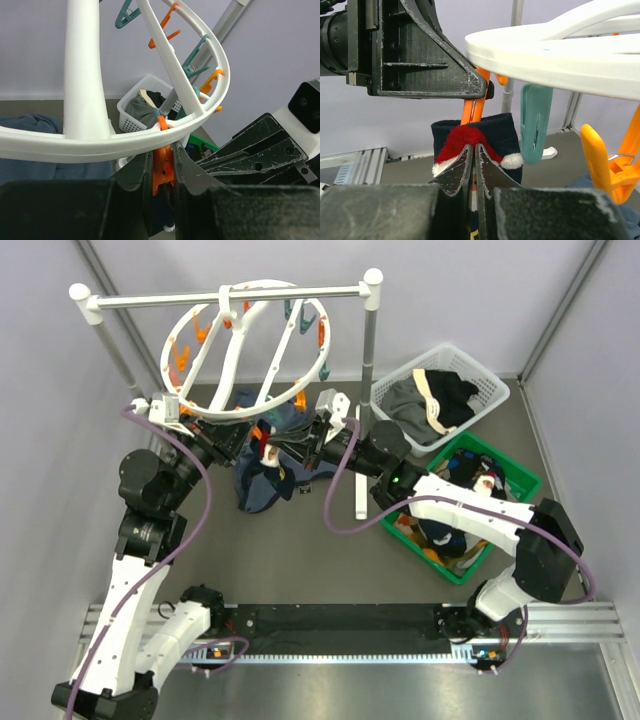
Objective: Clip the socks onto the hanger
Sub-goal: Clamp the sock onto the hanger.
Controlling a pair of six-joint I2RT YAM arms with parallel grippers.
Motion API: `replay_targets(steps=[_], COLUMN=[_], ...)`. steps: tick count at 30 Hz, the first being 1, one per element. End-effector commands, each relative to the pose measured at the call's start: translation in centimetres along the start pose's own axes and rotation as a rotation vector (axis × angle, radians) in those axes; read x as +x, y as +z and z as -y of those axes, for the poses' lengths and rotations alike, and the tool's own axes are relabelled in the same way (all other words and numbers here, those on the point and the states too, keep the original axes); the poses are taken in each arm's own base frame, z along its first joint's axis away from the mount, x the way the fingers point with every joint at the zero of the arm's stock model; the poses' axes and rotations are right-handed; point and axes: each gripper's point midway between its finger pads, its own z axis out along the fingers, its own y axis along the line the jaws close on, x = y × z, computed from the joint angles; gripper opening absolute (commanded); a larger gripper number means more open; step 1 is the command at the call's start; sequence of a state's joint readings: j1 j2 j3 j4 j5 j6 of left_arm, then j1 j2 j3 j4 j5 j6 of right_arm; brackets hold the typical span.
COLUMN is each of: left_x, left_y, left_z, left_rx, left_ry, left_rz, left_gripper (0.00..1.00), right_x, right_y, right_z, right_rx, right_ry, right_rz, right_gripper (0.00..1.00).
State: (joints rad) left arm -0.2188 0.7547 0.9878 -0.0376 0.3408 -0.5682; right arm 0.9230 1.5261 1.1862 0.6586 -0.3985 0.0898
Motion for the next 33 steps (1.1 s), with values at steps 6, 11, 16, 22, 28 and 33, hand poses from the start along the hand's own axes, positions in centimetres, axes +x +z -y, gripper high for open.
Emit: replay_targets(steps=[6,11,16,22,28,33], left_x=[-2.1,-2.9,-3.2,-3.1,-2.9,-3.1], left_y=[-1.0,-1.2,-1.2,-0.9,-0.5,-0.4], left_z=[2.2,1.6,1.3,1.0,0.3,0.6], left_rx=[0.048,0.003,-0.012,-0.024,-0.043,-0.037], left_ry=[0.02,0.03,0.05,0.06,0.076,0.074], left_rz=[0.043,0.076,0.086,0.081,0.078,0.069], left_gripper=[0.43,0.73,0.79,0.8,0.8,0.81], right_x=[-4.5,-4.7,-3.8,-2.9,-2.0,-2.1], right_y=[1.1,1.5,1.0,0.0,-1.7,-2.7], right_z=[-1.0,-0.8,-0.3,0.6,2.9,4.1], right_rx=[-0.039,-0.038,-0.011,0.043,0.09,0.122], right_ry=[-0.039,-0.052,-0.067,-0.107,-0.095,-0.097], right_rz=[0.118,0.104,0.089,0.065,0.046,0.046], right_gripper=[0.0,0.0,0.41,0.5,0.56,0.58])
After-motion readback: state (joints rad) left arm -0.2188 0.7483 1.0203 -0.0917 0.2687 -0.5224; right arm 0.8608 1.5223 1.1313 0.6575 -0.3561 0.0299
